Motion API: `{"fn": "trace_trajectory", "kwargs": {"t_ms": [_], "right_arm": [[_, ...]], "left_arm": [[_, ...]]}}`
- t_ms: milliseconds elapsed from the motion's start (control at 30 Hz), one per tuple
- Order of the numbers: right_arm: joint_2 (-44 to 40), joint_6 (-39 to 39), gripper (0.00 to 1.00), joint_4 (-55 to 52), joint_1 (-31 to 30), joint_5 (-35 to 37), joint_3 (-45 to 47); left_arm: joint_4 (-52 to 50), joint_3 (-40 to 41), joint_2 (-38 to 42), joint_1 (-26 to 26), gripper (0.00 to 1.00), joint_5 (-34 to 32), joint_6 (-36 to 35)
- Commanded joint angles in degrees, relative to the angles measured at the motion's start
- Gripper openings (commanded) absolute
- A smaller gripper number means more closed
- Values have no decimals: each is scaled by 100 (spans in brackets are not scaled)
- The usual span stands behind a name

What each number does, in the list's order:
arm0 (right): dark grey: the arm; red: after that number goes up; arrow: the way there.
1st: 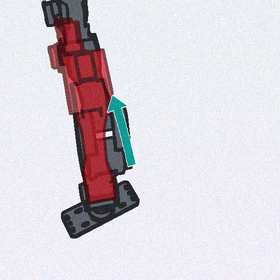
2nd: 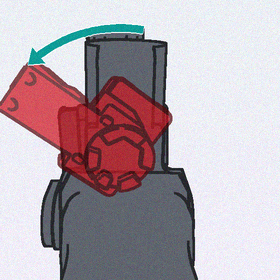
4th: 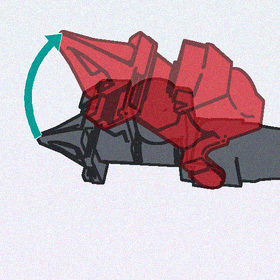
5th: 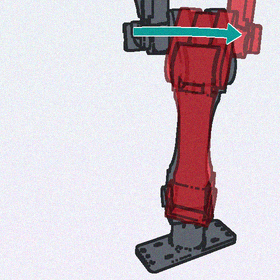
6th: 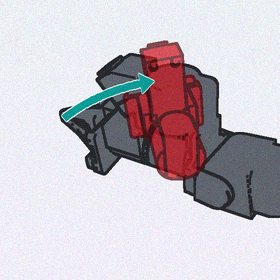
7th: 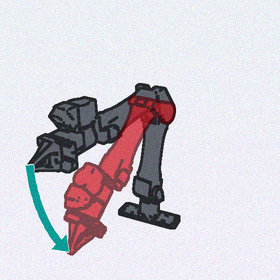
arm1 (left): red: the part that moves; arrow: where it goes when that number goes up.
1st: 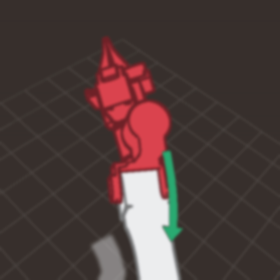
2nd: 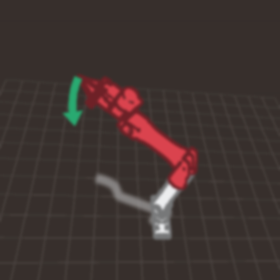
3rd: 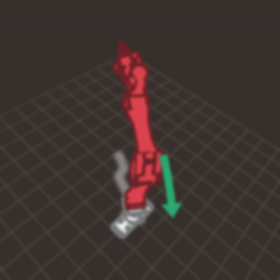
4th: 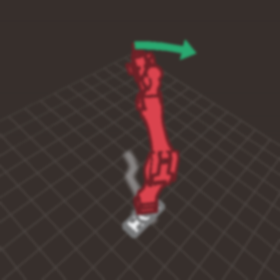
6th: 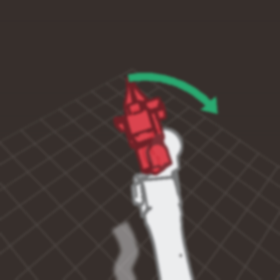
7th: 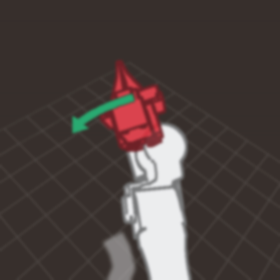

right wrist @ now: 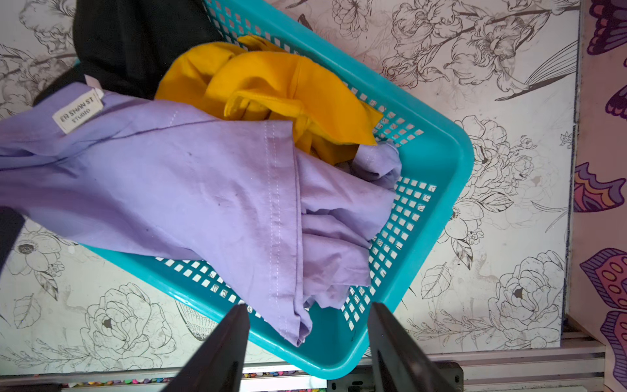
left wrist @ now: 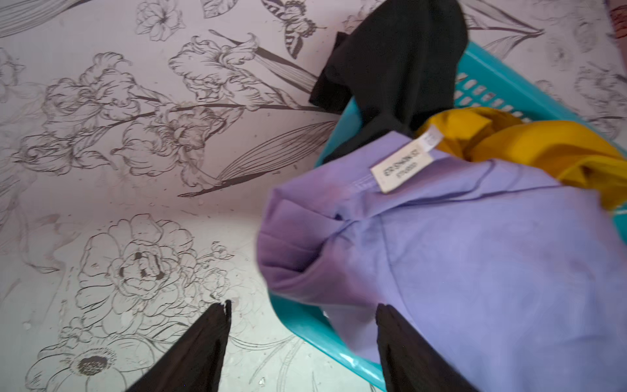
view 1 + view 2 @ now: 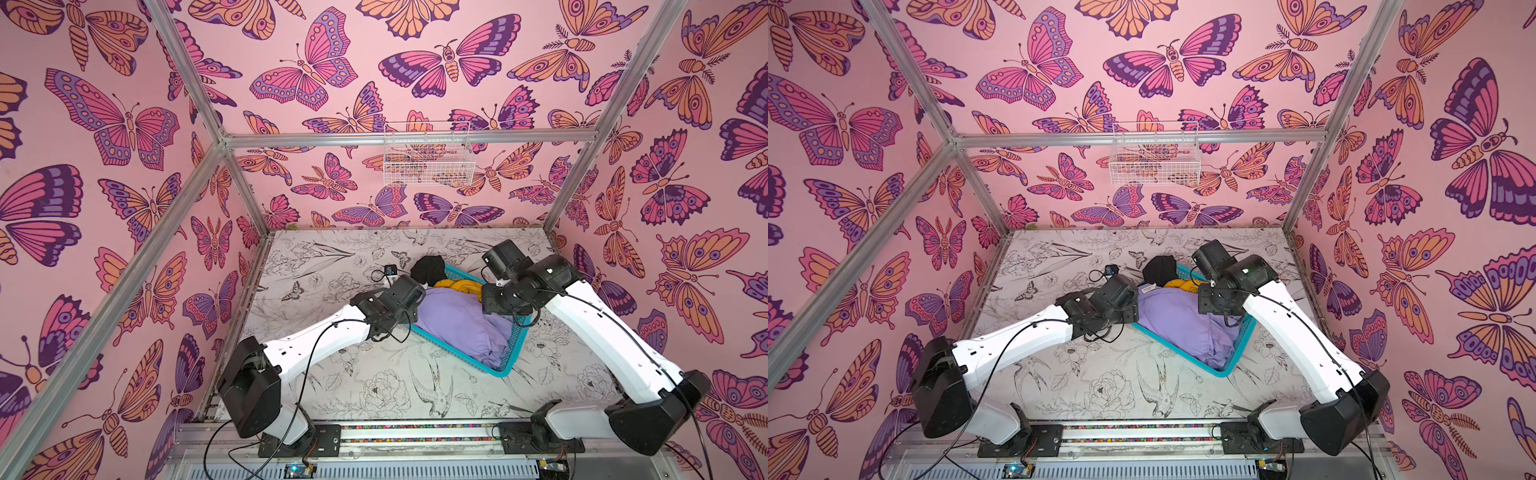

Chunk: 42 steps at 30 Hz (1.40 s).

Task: Fold and stack t-shirts
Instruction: Move the bin to the center of the board, then pick up the T-shirt from the bin.

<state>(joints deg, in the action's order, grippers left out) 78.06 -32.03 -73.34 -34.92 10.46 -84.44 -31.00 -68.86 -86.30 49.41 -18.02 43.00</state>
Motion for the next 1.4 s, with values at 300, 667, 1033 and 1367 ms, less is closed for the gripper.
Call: {"fn": "trace_trajectory", "kwargs": {"t_ms": [300, 667, 1033, 1367], "right_arm": [[42, 69, 62, -97, -26, -51, 200], [448, 84, 62, 141, -24, -313, 279], [543, 120, 61, 128, -22, -331, 250], [423, 84, 61, -11, -24, -205, 228]], "left_arm": [[408, -61, -286, -142, 70, 569, -159], [-1650, -1414, -387, 5, 73, -736, -329], [-1594, -614, -404, -1, 76, -606, 498], [-6, 192, -247, -339, 78, 281, 101]]}}
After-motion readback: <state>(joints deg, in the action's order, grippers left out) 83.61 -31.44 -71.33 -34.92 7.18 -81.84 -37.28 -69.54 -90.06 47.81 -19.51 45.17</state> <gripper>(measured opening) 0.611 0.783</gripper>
